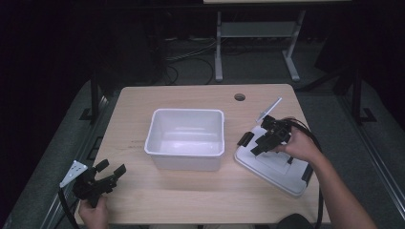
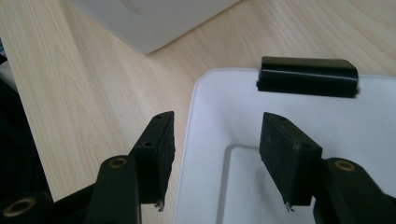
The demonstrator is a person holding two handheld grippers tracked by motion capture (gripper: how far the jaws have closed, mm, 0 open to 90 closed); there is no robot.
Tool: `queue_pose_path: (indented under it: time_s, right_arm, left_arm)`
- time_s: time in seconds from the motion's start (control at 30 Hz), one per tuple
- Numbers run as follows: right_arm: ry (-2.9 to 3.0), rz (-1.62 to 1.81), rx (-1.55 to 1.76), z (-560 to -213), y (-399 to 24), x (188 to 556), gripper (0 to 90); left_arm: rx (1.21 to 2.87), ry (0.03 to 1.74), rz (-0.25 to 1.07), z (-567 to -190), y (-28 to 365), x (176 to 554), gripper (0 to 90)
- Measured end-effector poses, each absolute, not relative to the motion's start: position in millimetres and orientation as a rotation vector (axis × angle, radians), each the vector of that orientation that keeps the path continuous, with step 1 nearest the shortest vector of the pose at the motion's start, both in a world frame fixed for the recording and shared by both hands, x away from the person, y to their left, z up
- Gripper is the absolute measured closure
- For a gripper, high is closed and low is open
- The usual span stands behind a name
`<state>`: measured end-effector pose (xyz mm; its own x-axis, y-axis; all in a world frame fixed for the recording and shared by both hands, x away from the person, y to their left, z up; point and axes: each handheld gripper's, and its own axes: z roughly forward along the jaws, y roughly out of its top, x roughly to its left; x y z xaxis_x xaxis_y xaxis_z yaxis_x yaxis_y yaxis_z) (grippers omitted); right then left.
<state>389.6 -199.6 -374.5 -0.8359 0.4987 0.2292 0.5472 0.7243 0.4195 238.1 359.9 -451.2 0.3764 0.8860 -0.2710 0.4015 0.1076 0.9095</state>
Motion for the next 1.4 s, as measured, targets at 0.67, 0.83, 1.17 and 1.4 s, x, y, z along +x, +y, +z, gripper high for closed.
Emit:
queue_pose_path:
  time_s: [0.67, 0.83, 1.17, 1.4]
  right_arm:
    - [-2.836, -0.755, -1.000, -362, -245, 388, 44.9]
    - [-2.829, -0.758, -1.029, -365, -252, 388, 44.8]
    - [-2.808, -0.752, -1.087, -375, -268, 392, 45.4]
    - [-2.791, -0.753, -1.128, -382, -278, 394, 46.3]
  left_arm:
    - [1.495, 1.212, 0.531, -451, 358, 238, 13.7]
    - [1.499, 1.211, 0.529, -451, 358, 239, 13.7]
    - [1.499, 1.214, 0.532, -452, 358, 239, 13.7]
    - [1.505, 1.215, 0.531, -452, 357, 239, 13.7]
